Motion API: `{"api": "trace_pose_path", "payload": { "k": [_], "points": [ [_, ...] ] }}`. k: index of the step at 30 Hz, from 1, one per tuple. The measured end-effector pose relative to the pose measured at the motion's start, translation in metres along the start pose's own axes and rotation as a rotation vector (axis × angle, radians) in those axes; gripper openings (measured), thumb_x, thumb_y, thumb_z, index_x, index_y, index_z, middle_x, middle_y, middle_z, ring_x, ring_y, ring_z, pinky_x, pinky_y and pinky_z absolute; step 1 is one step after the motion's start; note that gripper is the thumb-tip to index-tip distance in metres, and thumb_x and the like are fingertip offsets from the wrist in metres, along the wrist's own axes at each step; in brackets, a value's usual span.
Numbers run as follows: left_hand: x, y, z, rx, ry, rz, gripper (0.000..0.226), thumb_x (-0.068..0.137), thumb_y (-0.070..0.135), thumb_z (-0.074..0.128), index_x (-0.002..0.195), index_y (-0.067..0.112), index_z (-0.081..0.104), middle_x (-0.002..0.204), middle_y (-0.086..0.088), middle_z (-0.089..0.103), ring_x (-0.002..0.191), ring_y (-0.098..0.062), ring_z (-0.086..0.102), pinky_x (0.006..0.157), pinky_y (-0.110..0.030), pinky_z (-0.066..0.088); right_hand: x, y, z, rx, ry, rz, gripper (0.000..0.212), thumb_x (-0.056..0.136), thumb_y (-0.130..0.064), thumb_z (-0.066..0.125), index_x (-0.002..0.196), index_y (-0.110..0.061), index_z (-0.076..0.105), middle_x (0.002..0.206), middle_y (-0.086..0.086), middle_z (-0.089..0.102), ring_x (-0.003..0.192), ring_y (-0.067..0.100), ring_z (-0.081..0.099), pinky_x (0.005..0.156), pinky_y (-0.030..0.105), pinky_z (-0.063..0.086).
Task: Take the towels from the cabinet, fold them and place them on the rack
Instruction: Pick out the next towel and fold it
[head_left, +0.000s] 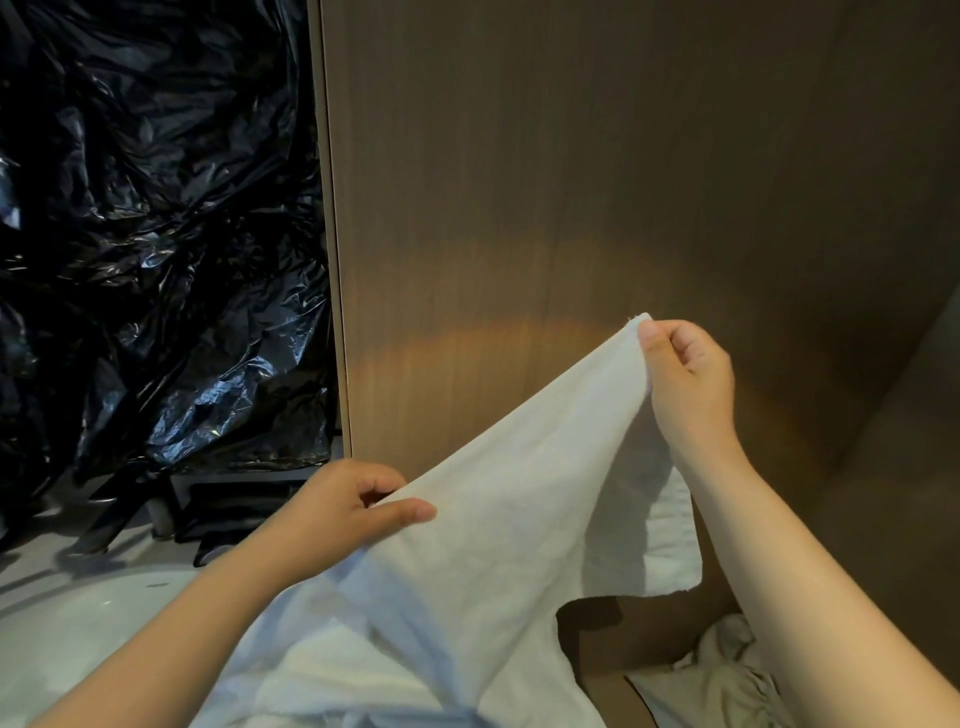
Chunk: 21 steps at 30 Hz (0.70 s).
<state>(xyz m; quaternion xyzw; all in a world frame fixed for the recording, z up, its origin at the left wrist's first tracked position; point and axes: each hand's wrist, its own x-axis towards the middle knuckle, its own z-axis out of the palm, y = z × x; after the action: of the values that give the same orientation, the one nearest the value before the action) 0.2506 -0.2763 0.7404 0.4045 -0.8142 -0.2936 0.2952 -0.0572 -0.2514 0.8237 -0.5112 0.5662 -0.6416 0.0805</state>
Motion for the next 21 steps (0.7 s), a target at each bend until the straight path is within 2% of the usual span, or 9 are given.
{"api": "trace_pose_path", "payload": {
  "k": [3, 5, 7, 11, 14, 17, 19, 21],
  "points": [
    [0.0, -0.014, -0.001, 0.091, 0.019, -0.008, 0.063, 0.07, 0.068, 0.063, 0.062, 0.006, 0.053, 0.055, 0.005, 0.037, 0.05, -0.004, 0.035, 0.049, -0.02, 0.027, 0.002, 0.001, -0.002, -0.004, 0.034, 0.007, 0.02, 0.1, -0.04, 0.05, 0.086, -0.031, 0.06, 0.086, -0.012, 0.062, 0.079, -0.011, 0.057, 0.06, 0.007, 0.045],
    [0.001, -0.022, -0.004, 0.128, 0.025, -0.037, 0.06, 0.074, 0.064, 0.064, 0.063, 0.007, 0.053, 0.057, -0.003, 0.04, 0.051, -0.004, 0.036, 0.051, -0.022, 0.029, 0.003, 0.004, -0.004, -0.027, 0.04, 0.009, 0.021, 0.1, -0.041, 0.05, 0.089, -0.028, 0.062, 0.086, -0.011, 0.062, 0.079, -0.01, 0.057, 0.062, 0.009, 0.044],
    [0.003, -0.028, -0.007, 0.168, 0.042, -0.049, 0.049, 0.081, 0.055, 0.065, 0.067, 0.009, 0.058, 0.064, -0.007, 0.051, 0.053, -0.005, 0.042, 0.054, -0.024, 0.033, 0.001, 0.008, -0.004, -0.047, 0.035, 0.009, 0.023, 0.1, -0.04, 0.05, 0.091, -0.023, 0.063, 0.085, -0.01, 0.062, 0.079, -0.006, 0.058, 0.066, 0.013, 0.043],
    [0.011, -0.028, -0.021, 0.263, 0.15, 0.005, 0.028, 0.09, 0.037, 0.064, 0.071, 0.017, 0.06, 0.069, 0.002, 0.058, 0.066, -0.006, 0.052, 0.059, -0.019, 0.038, 0.003, 0.011, -0.009, -0.035, 0.066, 0.008, 0.023, 0.1, -0.038, 0.051, 0.088, -0.023, 0.063, 0.083, -0.007, 0.062, 0.076, -0.004, 0.058, 0.066, 0.014, 0.044],
    [0.02, -0.025, -0.041, 0.302, 0.256, 0.03, 0.026, 0.09, 0.035, 0.064, 0.07, 0.02, 0.057, 0.067, 0.003, 0.055, 0.065, -0.007, 0.051, 0.056, -0.017, 0.037, 0.01, 0.008, -0.013, -0.037, 0.087, -0.018, 0.025, 0.1, -0.038, 0.051, 0.087, -0.02, 0.063, 0.079, -0.004, 0.061, 0.071, -0.005, 0.056, 0.062, 0.01, 0.045],
    [0.029, -0.019, -0.06, 0.277, 0.345, 0.02, 0.024, 0.087, 0.04, 0.066, 0.068, 0.027, 0.06, 0.067, 0.004, 0.058, 0.062, -0.007, 0.053, 0.057, -0.023, 0.041, 0.018, 0.006, -0.017, -0.024, 0.13, -0.007, 0.025, 0.099, -0.041, 0.051, 0.084, -0.025, 0.062, 0.076, -0.008, 0.06, 0.069, -0.007, 0.056, 0.058, 0.005, 0.045],
    [0.032, -0.013, -0.069, 0.2, 0.399, 0.011, 0.02, 0.084, 0.039, 0.07, 0.068, 0.029, 0.064, 0.065, 0.005, 0.061, 0.061, -0.009, 0.055, 0.058, -0.028, 0.043, 0.023, 0.005, -0.02, -0.013, 0.162, 0.009, 0.027, 0.099, -0.043, 0.051, 0.082, -0.026, 0.061, 0.072, -0.011, 0.058, 0.066, -0.007, 0.054, 0.059, 0.01, 0.044],
    [0.037, -0.004, -0.078, 0.137, 0.449, 0.025, 0.013, 0.082, 0.037, 0.072, 0.071, 0.034, 0.066, 0.066, 0.009, 0.064, 0.063, -0.006, 0.057, 0.057, -0.024, 0.045, 0.028, 0.005, -0.024, -0.007, 0.188, 0.022, 0.03, 0.099, -0.045, 0.051, 0.08, -0.024, 0.061, 0.067, -0.014, 0.055, 0.063, -0.005, 0.052, 0.061, 0.015, 0.044]
  ]
}}
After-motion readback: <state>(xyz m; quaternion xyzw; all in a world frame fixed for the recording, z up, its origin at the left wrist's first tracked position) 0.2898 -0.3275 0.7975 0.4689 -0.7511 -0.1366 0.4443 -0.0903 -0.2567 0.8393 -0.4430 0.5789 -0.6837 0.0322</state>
